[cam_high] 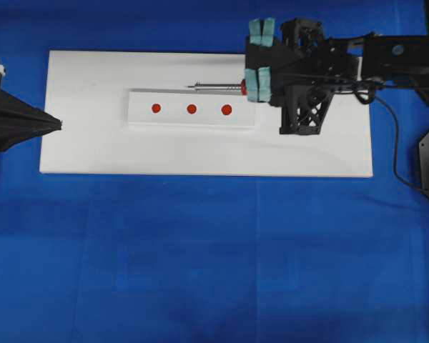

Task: Touch the tip of the soldering iron to the mark.
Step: 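Raise the iron with the right gripper and shift it right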

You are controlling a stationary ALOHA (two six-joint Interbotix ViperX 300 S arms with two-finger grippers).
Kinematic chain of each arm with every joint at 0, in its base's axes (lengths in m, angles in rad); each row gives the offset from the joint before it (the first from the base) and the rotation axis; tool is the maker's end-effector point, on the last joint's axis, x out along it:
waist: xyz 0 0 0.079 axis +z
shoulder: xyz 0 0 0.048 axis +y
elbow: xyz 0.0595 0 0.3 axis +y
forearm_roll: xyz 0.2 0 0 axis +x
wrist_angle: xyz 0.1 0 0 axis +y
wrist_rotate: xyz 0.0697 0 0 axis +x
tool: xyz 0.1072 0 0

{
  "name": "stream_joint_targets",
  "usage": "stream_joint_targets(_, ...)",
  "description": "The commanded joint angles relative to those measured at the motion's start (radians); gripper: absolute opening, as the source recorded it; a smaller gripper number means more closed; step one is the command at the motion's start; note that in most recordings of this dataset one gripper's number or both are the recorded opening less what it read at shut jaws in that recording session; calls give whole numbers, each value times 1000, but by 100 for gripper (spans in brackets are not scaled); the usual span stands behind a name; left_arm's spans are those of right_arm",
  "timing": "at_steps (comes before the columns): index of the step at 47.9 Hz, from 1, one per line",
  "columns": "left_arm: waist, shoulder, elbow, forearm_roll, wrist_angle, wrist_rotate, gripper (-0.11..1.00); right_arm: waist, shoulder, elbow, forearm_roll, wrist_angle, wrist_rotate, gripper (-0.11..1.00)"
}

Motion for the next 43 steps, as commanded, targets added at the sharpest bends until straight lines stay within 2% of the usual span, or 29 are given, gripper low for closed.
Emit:
stream_joint_targets(1,-2,5,-12,2,-6,0,0,-2,-43,-35,-9,14,2,6)
stream_joint_targets(23,-2,5,-12,2,-6,0,0,-2,-66,-28,-18,35,5,6)
stream_joint_targets(43,-2,5,-12,2,-8,0,0,-6,-202,106,-20,60,12,6)
